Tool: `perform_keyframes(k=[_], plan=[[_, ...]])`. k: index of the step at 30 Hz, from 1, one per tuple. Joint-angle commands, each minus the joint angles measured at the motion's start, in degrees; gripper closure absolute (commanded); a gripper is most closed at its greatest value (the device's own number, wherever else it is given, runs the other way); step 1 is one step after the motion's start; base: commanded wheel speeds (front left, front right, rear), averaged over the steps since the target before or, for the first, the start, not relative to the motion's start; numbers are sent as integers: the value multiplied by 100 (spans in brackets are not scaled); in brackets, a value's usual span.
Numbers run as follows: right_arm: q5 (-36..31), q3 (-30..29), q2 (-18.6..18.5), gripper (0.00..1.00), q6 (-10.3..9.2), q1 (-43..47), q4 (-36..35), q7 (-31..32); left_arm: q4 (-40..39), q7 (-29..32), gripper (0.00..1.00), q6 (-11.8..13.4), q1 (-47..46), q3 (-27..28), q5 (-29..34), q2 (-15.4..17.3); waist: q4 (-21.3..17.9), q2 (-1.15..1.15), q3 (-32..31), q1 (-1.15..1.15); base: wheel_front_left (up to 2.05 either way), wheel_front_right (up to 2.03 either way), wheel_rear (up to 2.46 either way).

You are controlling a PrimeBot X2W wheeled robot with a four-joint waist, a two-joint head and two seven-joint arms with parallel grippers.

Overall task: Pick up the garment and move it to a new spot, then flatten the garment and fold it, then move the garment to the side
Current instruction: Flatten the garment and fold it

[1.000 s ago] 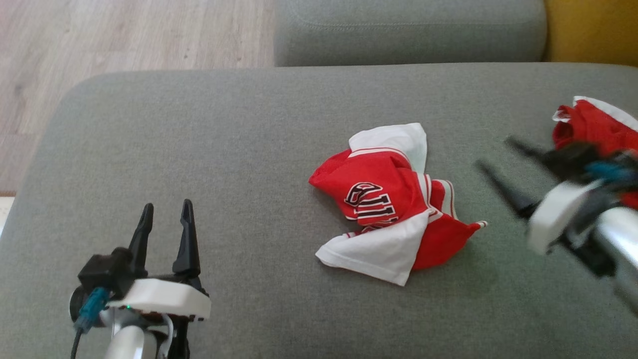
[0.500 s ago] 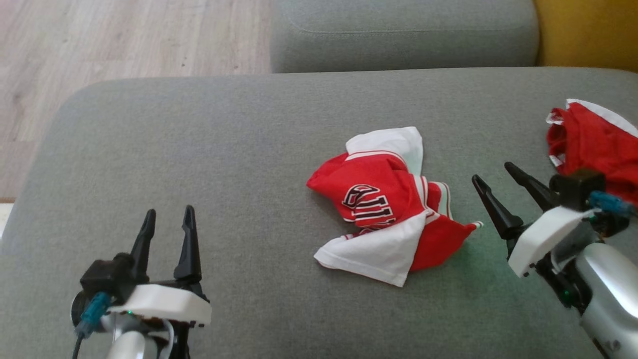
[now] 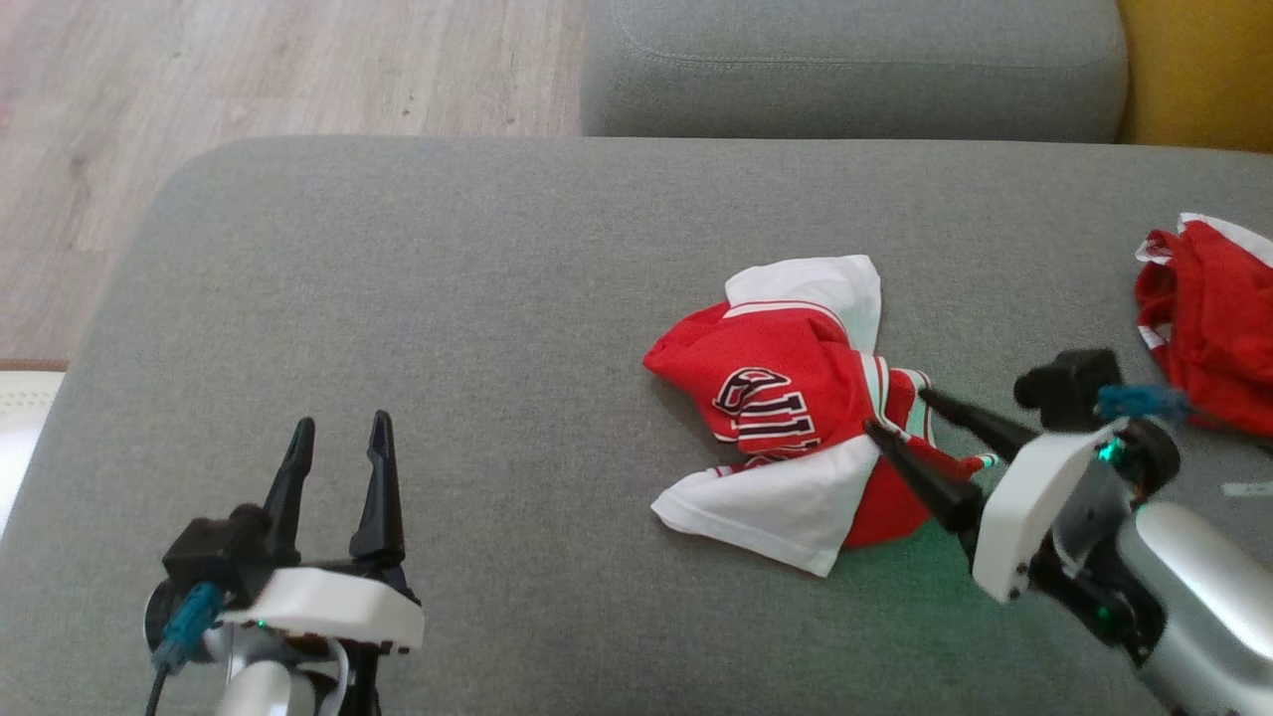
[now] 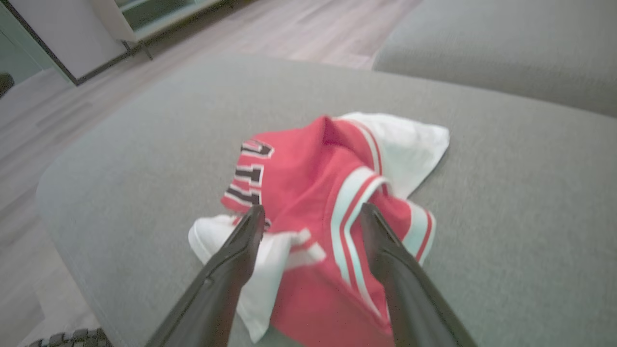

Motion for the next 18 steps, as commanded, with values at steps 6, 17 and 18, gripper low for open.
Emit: perform_keyframes(k=[6, 17, 18], plan=[[-112, 119, -108, 27, 42, 10, -124, 473, -172, -70, 0, 56, -303, 178, -16, 14, -37, 0, 66, 0, 0, 0, 0], [-241, 514, -373, 100, 42, 1, -387, 814, -163, -70, 0, 82, -288, 217, -39, 14, -22, 0, 104, 0, 0, 0, 0], [-315, 569, -505, 100, 42, 4, -460, 850, -166, -70, 0, 85, -282, 227, -39, 14, -39, 0, 105, 0, 0, 0, 0]])
